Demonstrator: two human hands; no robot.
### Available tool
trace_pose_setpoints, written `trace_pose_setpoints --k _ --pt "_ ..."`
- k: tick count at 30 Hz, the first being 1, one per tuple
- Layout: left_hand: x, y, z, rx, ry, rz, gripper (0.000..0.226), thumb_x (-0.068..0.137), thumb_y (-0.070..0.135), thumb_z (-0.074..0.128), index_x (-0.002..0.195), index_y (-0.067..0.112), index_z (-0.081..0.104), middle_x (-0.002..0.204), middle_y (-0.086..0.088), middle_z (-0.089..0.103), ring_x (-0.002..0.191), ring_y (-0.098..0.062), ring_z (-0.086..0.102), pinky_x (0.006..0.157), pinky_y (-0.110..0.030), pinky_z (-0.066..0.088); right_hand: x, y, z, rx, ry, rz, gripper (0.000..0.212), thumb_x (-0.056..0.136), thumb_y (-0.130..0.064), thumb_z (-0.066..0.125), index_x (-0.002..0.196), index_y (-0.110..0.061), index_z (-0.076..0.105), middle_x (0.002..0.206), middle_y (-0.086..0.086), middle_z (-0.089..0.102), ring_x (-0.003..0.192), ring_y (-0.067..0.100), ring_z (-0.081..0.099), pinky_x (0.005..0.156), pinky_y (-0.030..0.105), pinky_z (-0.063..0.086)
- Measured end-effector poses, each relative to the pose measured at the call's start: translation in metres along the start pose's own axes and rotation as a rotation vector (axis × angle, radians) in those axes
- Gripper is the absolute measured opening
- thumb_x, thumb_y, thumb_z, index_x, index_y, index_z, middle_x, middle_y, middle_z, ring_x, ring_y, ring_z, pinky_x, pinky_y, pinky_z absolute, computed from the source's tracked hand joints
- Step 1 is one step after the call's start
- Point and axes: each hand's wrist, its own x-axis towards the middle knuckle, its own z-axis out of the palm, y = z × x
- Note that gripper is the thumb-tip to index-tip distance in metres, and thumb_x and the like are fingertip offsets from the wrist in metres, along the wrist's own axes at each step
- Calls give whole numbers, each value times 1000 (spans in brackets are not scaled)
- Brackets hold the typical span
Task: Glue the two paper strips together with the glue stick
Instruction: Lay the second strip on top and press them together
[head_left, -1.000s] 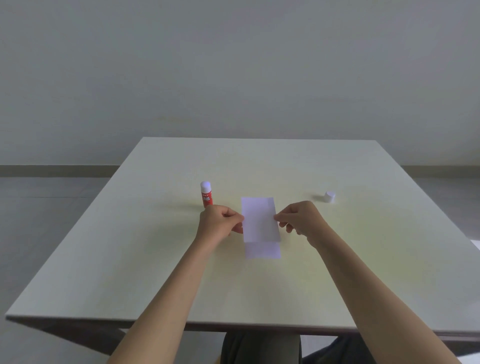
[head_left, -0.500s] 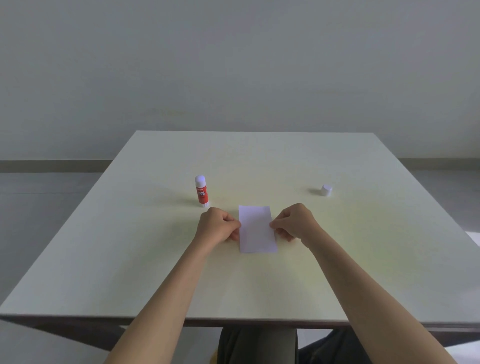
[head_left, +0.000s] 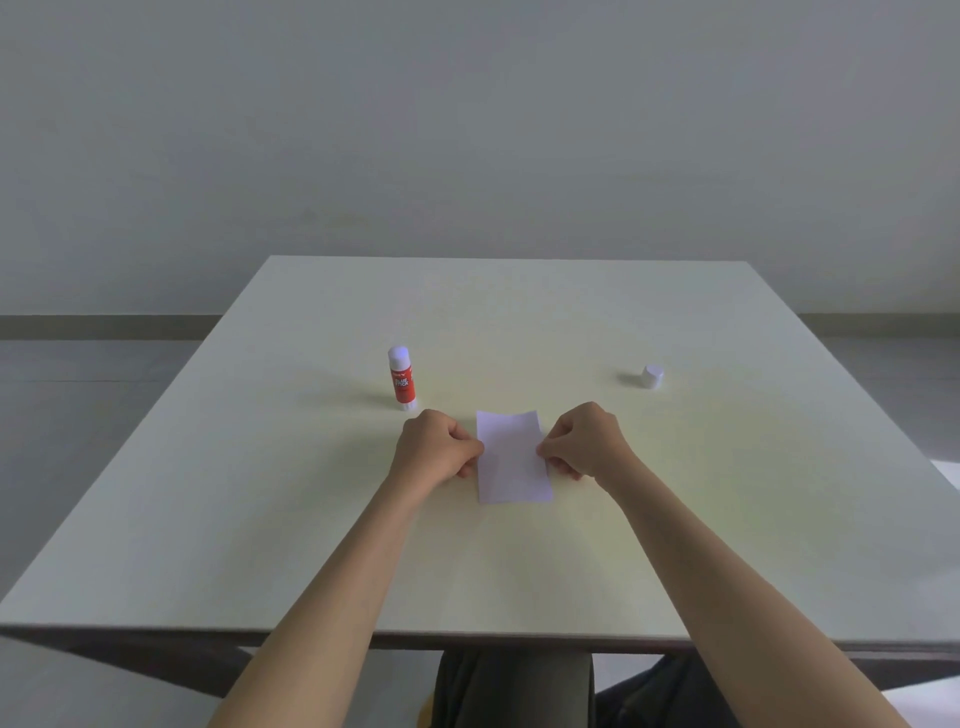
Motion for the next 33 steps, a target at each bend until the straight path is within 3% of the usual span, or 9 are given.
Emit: trace_pose_setpoints --k 7,10,13,16,19,28,33 --pt "-4 4 3 79 14 48 8 66 8 60 62 4 65 52 -3 64 47 -18 55 55 -27 48 0 -2 5 -62 24 -41 12 67 1 57 55 -3 55 51 13 53 36 18 39 49 25 38" --pt "-7 5 5 143 58 88 9 67 8 61 74 3 64 70 -10 68 66 -27 61 62 -35 51 3 0 9 -114 45 -46 14 67 -1 57 58 -7 49 60 13 54 48 24 42 50 25 34" --pt "-8 2 4 212 99 172 23 71 11 66 93 11 58 91 -4 60 82 -25 58 64 -30 43 0 4 11 -173 99 -81 13 72 -7 59 82 -13 52 76 5 55 66 27 50 50 24 33" --pt "-7 -1 3 358 72 272 33 77 17 64 109 20 60 110 0 53 91 -21 58 65 -27 41 -5 6 14 -308 159 -174 34 75 -14 58 107 -26 57 86 0 50 75 26 55 51 23 32" --pt "-3 -5 -2 489 26 342 41 80 24 64 120 27 61 117 1 50 102 -19 55 68 -28 41 -7 8 16 -354 170 -209 44 80 -19 56 120 -35 57 102 2 53 87 26 61 60 26 37" --pt "4 -7 -16 678 -116 418 63 70 49 69 129 37 52 125 5 43 113 -20 44 88 -34 40 -3 12 16 -484 91 -248 41 87 -25 50 129 -28 53 113 6 50 91 31 60 62 28 36" --pt "7 -9 -16 676 -150 592 56 75 45 66 128 31 54 137 9 45 124 -15 44 97 -33 29 -3 12 16 -477 79 -272 37 88 -22 50 124 -20 58 111 10 49 92 32 58 66 32 42"
